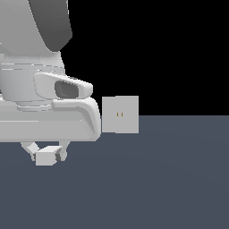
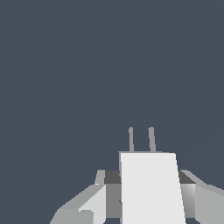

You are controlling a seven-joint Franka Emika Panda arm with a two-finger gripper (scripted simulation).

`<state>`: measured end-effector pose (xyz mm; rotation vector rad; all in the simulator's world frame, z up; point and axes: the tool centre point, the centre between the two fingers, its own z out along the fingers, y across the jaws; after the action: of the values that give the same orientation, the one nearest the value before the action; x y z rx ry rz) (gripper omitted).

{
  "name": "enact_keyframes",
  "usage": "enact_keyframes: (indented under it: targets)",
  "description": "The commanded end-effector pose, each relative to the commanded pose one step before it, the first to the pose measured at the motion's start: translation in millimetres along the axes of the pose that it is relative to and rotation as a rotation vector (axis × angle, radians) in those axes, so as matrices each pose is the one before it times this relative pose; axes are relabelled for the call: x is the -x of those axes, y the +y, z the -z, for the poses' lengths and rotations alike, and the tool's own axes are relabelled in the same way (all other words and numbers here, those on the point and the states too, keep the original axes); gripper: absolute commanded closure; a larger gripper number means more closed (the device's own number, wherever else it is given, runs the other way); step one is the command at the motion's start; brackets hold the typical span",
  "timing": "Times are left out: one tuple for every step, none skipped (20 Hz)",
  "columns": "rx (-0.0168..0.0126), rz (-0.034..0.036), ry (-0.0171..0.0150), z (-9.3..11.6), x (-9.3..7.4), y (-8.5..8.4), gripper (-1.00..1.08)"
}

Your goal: Plug the charger into the wall socket.

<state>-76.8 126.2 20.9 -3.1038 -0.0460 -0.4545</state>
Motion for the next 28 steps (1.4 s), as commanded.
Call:
enact_keyframes:
  targets:
    - [0.00571,-0.01849,0.00111,6.76,-4.71,12.92,1.08]
    - [0.00276,-0.00900,0.00003,3.40,-2.21,6.38,1.08]
    - [0.00303,-0.00990,0.00003,3.74,-2.44,7.01,1.08]
    - [0.00331,-0.01081,0.00003,4.08,-2.67,7.65,1.08]
    - [0.00357,-0.01168,0.00003,4.42,-2.89,8.27,1.08]
    - [0.00383,-0.01257,0.00003,4.76,-3.11,8.89,1.08]
    - [0.00404,-0.01332,0.00002,5.04,-3.31,9.40,1.08]
    - [0.00383,-0.01272,0.00001,4.81,-3.19,8.95,1.08]
    - [0.00355,-0.01185,0.00000,4.46,-3.01,8.31,1.08]
    - [0.00327,-0.01098,-0.00001,4.12,-2.82,7.67,1.08]
    - [0.00299,-0.01011,-0.00001,3.78,-2.61,7.04,1.08]
    - [0.00270,-0.00920,-0.00002,3.45,-2.39,6.40,1.08]
    - [0.00243,-0.00833,-0.00002,3.12,-2.17,5.78,1.08]
    - [0.00216,-0.00744,-0.00002,2.77,-1.95,5.15,1.08]
    - [0.00189,-0.00653,-0.00002,2.43,-1.73,4.51,1.08]
    - [0.00162,-0.00563,-0.00002,2.09,-1.51,3.87,1.08]
    - [0.00136,-0.00474,-0.00002,1.74,-1.29,3.24,1.08]
    - [0.00110,-0.00381,-0.00002,1.39,-1.07,2.58,1.08]
    - [0.00084,-0.00289,-0.00001,1.03,-0.86,1.92,1.08]
    - [0.00059,-0.00199,-0.00001,0.68,-0.64,1.28,1.08]
    - [0.00036,-0.00114,0.00000,0.32,-0.43,0.67,1.08]
    - [0.00000,0.00000,0.00000,0.04,-0.14,-0.05,1.08]
    - [0.00000,0.00000,0.00000,0.00,0.00,0.00,1.08]
    - [0.00000,0.00000,0.00000,0.00,0.00,0.00,1.08]
    - [0.00000,0.00000,0.00000,0.00,0.00,0.00,1.08]
    - [0.00027,-0.00059,0.00023,-0.13,0.00,0.30,1.08]
    - [0.00000,0.00000,0.00000,-0.05,-0.18,-0.01,1.08]
    - [0.00000,0.00000,0.00000,-0.17,-0.55,-0.02,1.08]
